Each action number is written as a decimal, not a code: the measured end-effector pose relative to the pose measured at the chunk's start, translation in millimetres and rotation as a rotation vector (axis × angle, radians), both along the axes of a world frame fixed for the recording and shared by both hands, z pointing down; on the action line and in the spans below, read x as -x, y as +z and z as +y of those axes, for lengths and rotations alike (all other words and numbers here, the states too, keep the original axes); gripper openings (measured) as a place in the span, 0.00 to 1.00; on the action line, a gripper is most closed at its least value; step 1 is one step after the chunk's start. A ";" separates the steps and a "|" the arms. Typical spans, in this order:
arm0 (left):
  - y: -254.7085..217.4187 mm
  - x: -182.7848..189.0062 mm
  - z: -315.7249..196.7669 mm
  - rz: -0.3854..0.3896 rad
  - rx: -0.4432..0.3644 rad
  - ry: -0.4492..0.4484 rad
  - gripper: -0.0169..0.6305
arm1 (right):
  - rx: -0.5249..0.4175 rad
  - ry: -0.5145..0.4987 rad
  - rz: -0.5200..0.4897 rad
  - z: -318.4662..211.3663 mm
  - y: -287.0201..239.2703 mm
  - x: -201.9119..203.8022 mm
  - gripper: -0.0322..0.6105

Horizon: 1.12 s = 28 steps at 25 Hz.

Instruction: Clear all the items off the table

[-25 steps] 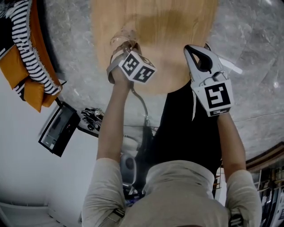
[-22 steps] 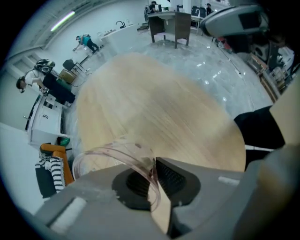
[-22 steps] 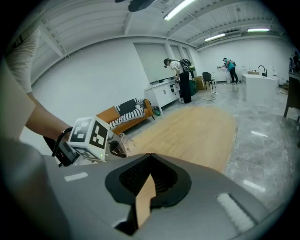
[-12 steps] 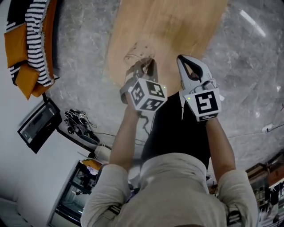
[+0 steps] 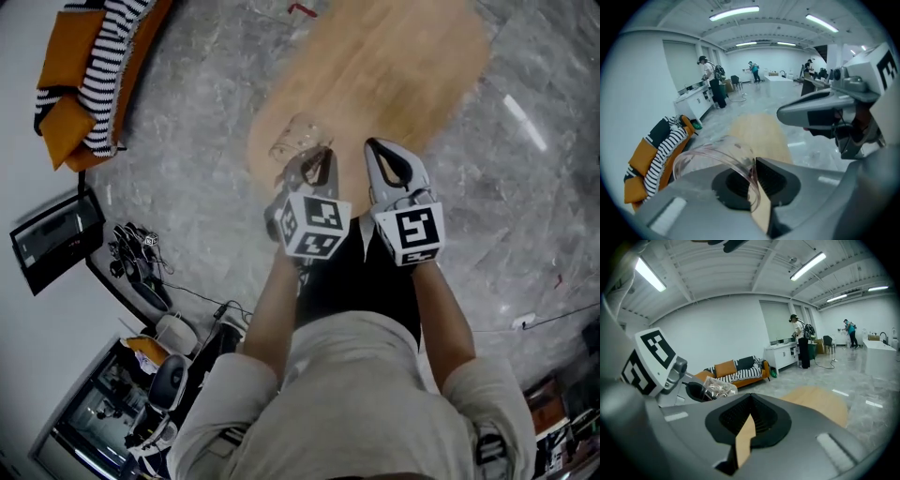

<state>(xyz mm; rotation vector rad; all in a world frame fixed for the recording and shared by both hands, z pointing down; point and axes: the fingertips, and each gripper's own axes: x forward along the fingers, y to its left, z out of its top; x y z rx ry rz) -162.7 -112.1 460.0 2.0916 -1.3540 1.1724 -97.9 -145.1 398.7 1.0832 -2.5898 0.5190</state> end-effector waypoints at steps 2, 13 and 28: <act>-28.0 3.9 -5.4 0.029 -0.056 -0.051 0.09 | -0.038 -0.007 -0.026 -5.7 -24.9 6.7 0.06; -196.2 -15.6 -22.5 0.183 -0.369 -0.161 0.10 | -0.341 0.004 -0.011 -22.1 -198.8 -12.9 0.06; -303.3 -30.8 -14.7 0.249 -0.579 -0.205 0.10 | -0.544 0.046 -0.049 -10.4 -301.4 -36.0 0.06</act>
